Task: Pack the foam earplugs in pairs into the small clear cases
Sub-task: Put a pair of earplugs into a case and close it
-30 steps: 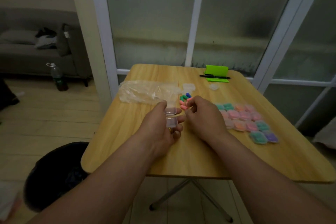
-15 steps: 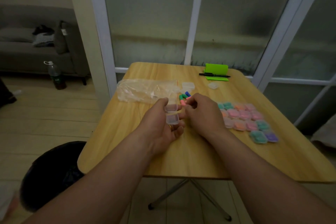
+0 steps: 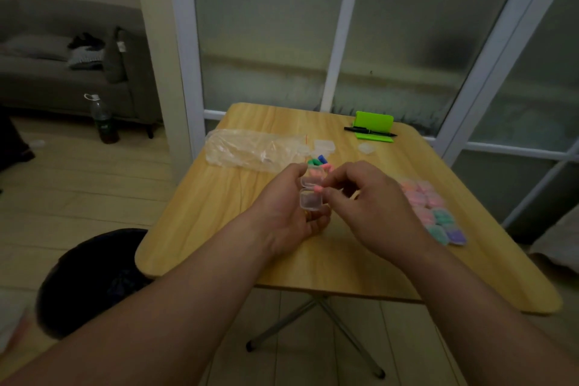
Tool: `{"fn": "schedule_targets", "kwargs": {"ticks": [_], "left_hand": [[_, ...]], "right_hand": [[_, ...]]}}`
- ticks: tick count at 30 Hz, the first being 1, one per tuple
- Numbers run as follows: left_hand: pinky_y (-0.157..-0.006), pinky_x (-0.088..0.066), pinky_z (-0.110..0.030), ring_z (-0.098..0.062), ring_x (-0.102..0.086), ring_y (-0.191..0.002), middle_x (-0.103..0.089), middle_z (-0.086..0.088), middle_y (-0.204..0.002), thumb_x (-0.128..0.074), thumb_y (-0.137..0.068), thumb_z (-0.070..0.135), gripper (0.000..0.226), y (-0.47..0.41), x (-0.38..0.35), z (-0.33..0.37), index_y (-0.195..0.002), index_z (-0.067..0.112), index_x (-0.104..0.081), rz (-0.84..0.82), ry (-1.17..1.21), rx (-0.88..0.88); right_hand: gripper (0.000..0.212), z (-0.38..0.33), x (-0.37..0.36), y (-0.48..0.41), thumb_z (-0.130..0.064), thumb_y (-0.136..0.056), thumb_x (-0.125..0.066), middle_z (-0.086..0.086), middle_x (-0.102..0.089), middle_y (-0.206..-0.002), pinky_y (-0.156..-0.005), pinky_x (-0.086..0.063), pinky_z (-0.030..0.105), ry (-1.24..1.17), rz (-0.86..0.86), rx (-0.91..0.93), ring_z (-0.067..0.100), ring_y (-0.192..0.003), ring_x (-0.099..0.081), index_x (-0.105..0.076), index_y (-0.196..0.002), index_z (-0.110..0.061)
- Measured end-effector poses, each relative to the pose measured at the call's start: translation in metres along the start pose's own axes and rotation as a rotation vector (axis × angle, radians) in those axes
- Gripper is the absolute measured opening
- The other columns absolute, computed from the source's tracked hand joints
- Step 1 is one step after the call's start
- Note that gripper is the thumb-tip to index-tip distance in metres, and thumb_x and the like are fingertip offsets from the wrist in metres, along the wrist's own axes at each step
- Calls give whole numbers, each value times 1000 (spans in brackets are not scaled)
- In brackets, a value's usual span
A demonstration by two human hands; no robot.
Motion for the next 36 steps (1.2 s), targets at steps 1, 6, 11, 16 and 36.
{"fn": "schedule_targets", "kwargs": {"ticks": [1, 6, 11, 16, 36], "left_hand": [[-71, -46, -31, -15, -62, -75, -71, -8, -99, -41, -105, 45, 47, 0, -2, 0, -129, 16, -68, -7, -2, -1], [-79, -49, -36, -17, -64, -84, -69, -8, -102, -40, -103, 47, 59, -5, -5, -2, -143, 8, -61, -16, -9, -1], [-82, -50, -37, -19, -65, -91, -68, -12, -116, -40, -104, 46, 58, -5, -5, -2, -145, 10, -59, -25, -26, -13], [-83, -49, -37, -16, -66, -79, -67, -12, -115, -38, -105, 47, 58, -5, -5, -1, -144, 10, -59, -37, -6, -16], [-51, -42, -25, -12, -46, -52, -64, -3, -70, -41, -106, 47, 48, -14, 35, 21, -108, 9, -70, 291, 78, -96]], "right_hand": [[7, 0, -4, 2, -29, -93, -78, -14, -59, -94, -72, -45, 19, 33, -16, 13, 2, -86, -58, -71, -95, -30], [5, -2, -12, 5, -29, -91, -79, -13, -52, -95, -74, -45, 24, 51, -51, 35, -1, -87, -54, -74, -93, -31], [6, 0, -10, 6, -34, -91, -79, -15, -52, -94, -73, -44, 23, 82, -30, 30, -3, -88, -53, -73, -93, -33], [9, -1, -13, 6, -33, -91, -80, -16, -52, -96, -72, -43, 17, 58, -31, 39, -5, -91, -55, -75, -99, -31], [20, 42, -41, -77, -37, -97, -70, -3, -69, -105, -76, -52, 35, 350, 3, -157, 18, -95, -64, -70, -113, -25]]}}
Point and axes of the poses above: each hand's wrist, its own y-axis away from the middle knuckle, its own x-axis out of the back of the hand, z = x × y, the point moved 7 cm from there along -y, towards the middle knuckle
